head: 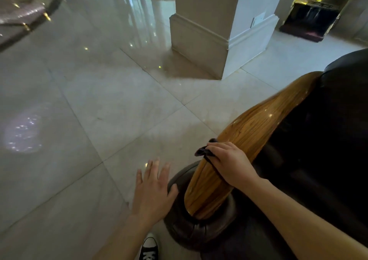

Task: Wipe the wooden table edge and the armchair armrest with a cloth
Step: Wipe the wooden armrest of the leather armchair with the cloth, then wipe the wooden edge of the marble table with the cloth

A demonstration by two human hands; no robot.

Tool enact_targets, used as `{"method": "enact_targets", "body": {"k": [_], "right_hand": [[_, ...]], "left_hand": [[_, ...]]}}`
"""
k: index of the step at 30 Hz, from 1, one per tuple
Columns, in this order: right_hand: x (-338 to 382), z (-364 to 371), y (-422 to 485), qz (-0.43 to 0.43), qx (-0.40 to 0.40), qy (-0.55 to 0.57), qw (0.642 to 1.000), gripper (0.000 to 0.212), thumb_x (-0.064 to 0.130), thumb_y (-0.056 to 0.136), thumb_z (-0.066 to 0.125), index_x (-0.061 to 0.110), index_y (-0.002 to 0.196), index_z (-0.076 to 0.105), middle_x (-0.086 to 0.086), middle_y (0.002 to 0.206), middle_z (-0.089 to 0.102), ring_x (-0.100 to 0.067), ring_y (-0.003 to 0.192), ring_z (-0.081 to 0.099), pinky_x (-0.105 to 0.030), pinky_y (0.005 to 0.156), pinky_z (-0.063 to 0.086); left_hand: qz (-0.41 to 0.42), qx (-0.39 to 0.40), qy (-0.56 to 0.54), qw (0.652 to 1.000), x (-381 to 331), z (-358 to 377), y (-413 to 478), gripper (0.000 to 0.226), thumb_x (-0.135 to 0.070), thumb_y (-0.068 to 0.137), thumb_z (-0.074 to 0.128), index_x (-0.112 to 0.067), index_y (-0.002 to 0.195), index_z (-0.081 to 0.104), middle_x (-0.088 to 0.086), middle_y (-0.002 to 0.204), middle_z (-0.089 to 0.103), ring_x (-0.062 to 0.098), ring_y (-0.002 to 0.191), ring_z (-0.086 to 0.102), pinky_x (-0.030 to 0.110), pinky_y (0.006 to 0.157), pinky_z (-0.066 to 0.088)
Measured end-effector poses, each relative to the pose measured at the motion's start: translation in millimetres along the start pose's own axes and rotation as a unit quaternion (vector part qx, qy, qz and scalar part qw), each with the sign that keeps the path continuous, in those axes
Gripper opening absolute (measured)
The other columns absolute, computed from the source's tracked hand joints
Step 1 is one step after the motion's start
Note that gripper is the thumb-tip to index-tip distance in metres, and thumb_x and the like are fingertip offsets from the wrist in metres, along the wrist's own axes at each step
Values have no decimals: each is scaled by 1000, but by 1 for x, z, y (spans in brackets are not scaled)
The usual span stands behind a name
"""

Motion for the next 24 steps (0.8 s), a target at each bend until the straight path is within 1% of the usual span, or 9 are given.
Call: {"method": "enact_targets", "body": {"k": [3, 6, 9, 12, 14, 17, 19, 21, 24], "right_hand": [[41, -4, 12, -53, 7, 4, 999, 15, 22, 95, 60, 14, 103, 70, -1, 108, 72, -25, 90, 61, -40, 77, 53], [86, 1, 20, -99, 28, 18, 995, 17, 25, 97, 56, 16, 103, 69, 1, 107, 70, -24, 92, 60, -39, 77, 53], [131, 14, 24, -136, 45, 23, 989, 17, 27, 97, 56, 19, 106, 68, 5, 111, 69, -23, 96, 58, -36, 78, 50], [169, 29, 26, -159, 49, 16, 986, 16, 26, 97, 57, 19, 106, 68, 5, 110, 70, -25, 95, 58, -28, 73, 39], [191, 41, 27, -165, 60, 12, 984, 16, 26, 97, 57, 19, 106, 68, 4, 108, 70, -26, 93, 57, -28, 70, 35], [229, 62, 21, -183, 86, 9, 979, 15, 27, 98, 55, 20, 104, 67, 5, 103, 69, -24, 91, 55, -29, 68, 33], [261, 77, 15, -203, 100, 5, 974, 16, 28, 98, 54, 19, 103, 66, 5, 102, 68, -24, 90, 55, -30, 67, 34], [298, 91, 5, -219, 114, 12, 969, 16, 29, 98, 54, 18, 102, 65, 5, 102, 68, -24, 91, 55, -34, 67, 41], [361, 114, -16, -250, 134, 19, 959, 17, 29, 99, 53, 18, 102, 66, 4, 103, 68, -25, 92, 55, -37, 71, 46]], "left_hand": [[-45, -16, -7, 999, 21, -14, -26, 75, -64, 89, 12, -28, 155, 10, 8, 165, 12, 26, 153, 3, 54, 122, 5], [-90, -19, -15, 996, 47, -24, -57, 72, -61, 93, 22, -30, 155, 1, 6, 166, 5, 24, 153, -2, 53, 122, 3], [-130, -40, -28, 990, 75, -39, -92, 75, -65, 88, 10, -32, 155, 2, 4, 167, 4, 22, 153, -3, 50, 123, 0], [-163, -56, -33, 985, 106, -54, -124, 83, -68, 82, -1, -32, 156, 5, 4, 167, 6, 21, 153, -2, 49, 123, -2], [-186, -64, -33, 980, 130, -58, -146, 86, -68, 80, -3, -31, 156, 6, 4, 167, 5, 21, 153, -2, 48, 123, -3], [-217, -81, -51, 971, 164, -57, -184, 86, -70, 81, -2, -31, 156, 7, 4, 167, 5, 21, 153, -2, 47, 123, -4], [-237, -89, -68, 965, 185, -52, -214, 85, -71, 82, -3, -31, 156, 5, 3, 167, 4, 20, 153, -4, 46, 123, -5], [-253, -100, -82, 959, 205, -49, -245, 83, -72, 83, -1, -32, 156, 5, 3, 167, 5, 20, 153, -4, 46, 123, -5], [-280, -116, -85, 949, 238, -46, -301, 78, -71, 87, 4, -33, 156, 7, 4, 166, 10, 21, 153, 0, 48, 123, -2]]}}
Point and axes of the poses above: each hand's wrist, its own y-axis towards the middle knuckle, its own z-axis out of the palm, x = y × z, the point moved 6 cm from there along y, towards the middle knuckle
